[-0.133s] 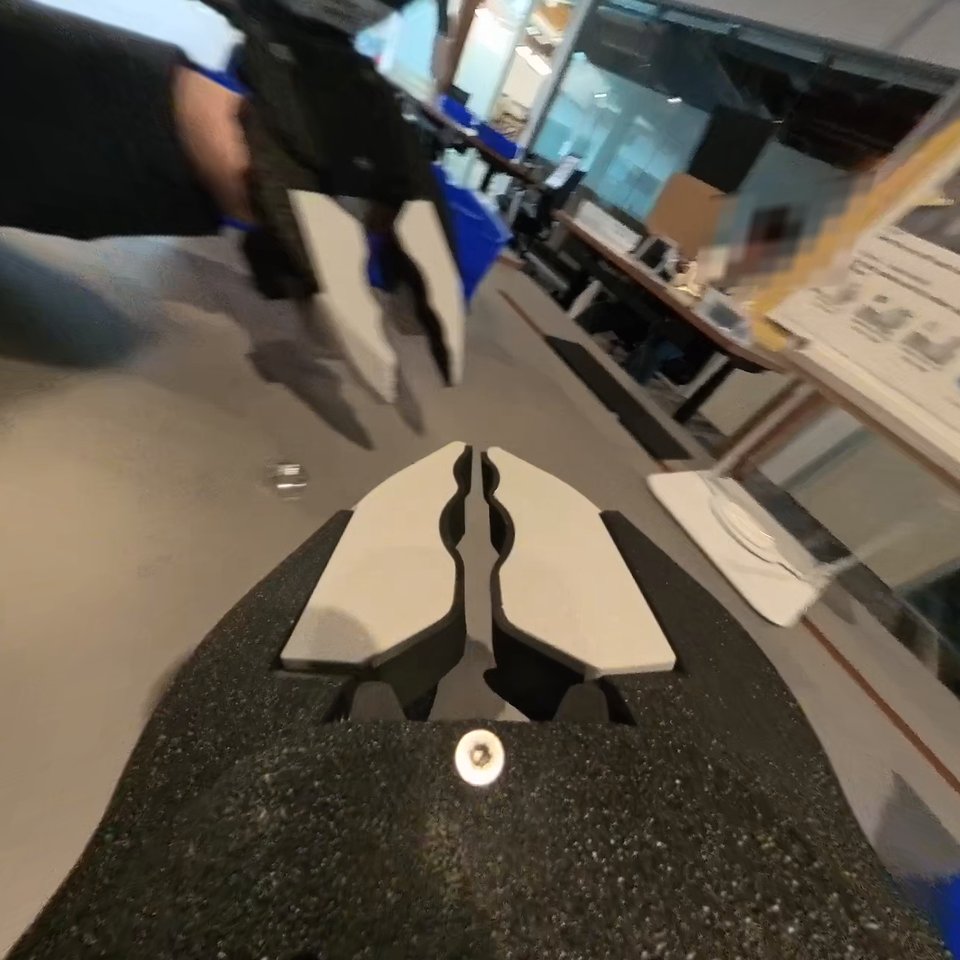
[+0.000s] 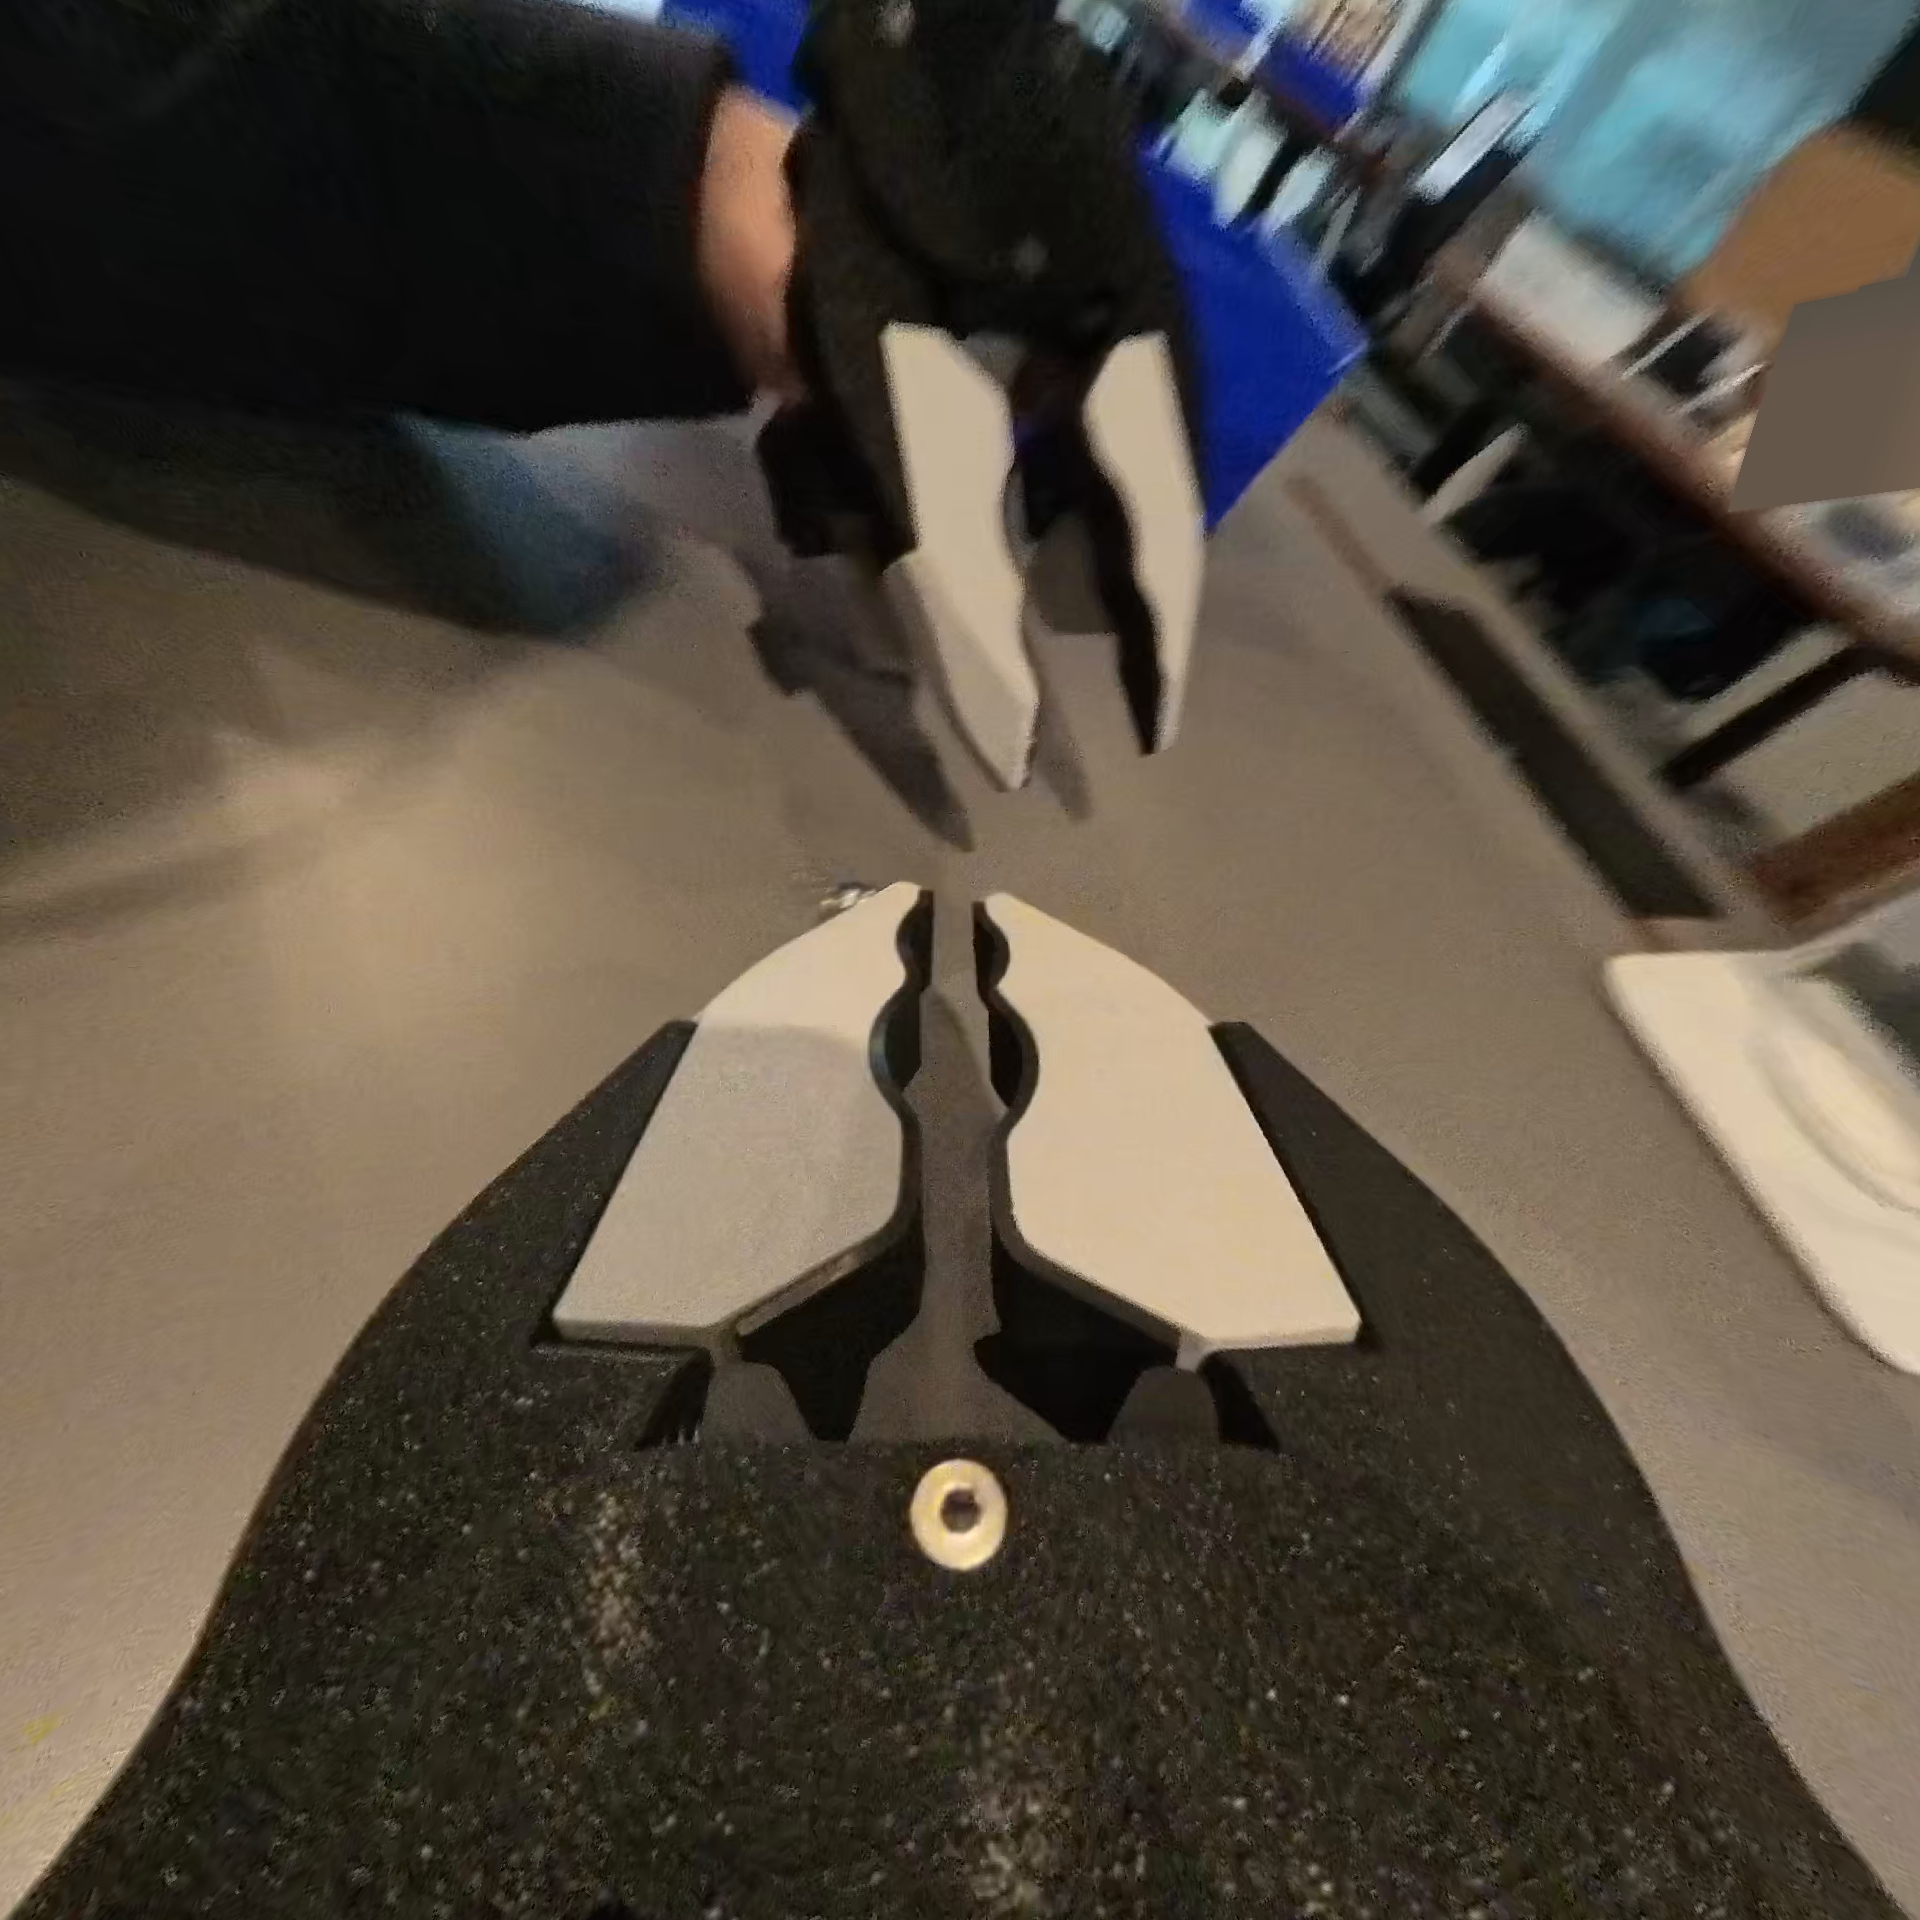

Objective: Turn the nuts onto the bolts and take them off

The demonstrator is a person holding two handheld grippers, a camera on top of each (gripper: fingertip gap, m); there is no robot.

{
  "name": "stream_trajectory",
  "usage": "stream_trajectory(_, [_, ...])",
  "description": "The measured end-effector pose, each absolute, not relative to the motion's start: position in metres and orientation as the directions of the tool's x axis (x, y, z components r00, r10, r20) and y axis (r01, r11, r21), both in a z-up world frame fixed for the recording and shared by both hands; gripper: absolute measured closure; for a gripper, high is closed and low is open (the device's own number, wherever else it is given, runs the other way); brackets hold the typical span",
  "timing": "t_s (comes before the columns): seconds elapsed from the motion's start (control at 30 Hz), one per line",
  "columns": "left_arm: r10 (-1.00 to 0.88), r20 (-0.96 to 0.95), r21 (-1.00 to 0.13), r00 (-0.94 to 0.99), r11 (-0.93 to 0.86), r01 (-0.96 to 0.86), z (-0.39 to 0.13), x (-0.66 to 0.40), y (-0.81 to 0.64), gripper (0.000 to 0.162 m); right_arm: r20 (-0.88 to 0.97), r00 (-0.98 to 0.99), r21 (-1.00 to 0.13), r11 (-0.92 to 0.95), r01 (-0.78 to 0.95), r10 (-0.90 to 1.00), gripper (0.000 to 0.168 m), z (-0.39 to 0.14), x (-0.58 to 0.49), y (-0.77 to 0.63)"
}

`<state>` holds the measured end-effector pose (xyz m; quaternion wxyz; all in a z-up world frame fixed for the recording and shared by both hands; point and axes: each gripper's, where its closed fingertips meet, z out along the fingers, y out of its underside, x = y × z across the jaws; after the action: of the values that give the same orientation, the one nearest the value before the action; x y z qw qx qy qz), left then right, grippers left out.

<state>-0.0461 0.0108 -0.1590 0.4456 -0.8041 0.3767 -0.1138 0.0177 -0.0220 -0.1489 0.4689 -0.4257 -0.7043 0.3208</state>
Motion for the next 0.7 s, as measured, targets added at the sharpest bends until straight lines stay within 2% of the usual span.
stream_trajectory(0.1, [-0.717, -0.138, -0.786, 0.684, -0.341, -0.516, -0.166, -0.048, 0.006, 0.119, 0.238, -0.290, -0.811, 0.354, 0.465, 0.927, 0.148, -0.182, 0.009, -0.031])
stream_trajectory(0.17, [-0.723, -0.115, -0.786, 0.681, -0.353, -0.507, -0.167, -0.046, 0.004, 0.118, 0.180, -0.290, -0.817, 0.307, 0.488, 0.940, 0.139, -0.184, 0.003, -0.031])
stream_trajectory(0.5, [-0.735, -0.105, -0.751, 0.670, -0.383, -0.538, -0.176, -0.048, -0.002, 0.112, 0.001, -0.281, -0.779, 0.177, 0.601, 0.960, 0.140, -0.196, -0.010, -0.037])
stream_trajectory(0.7, [-0.734, -0.114, -0.735, 0.669, -0.391, -0.554, -0.175, -0.049, -0.005, 0.112, -0.005, -0.286, -0.748, 0.186, 0.637, 0.958, 0.143, -0.199, -0.012, -0.039])
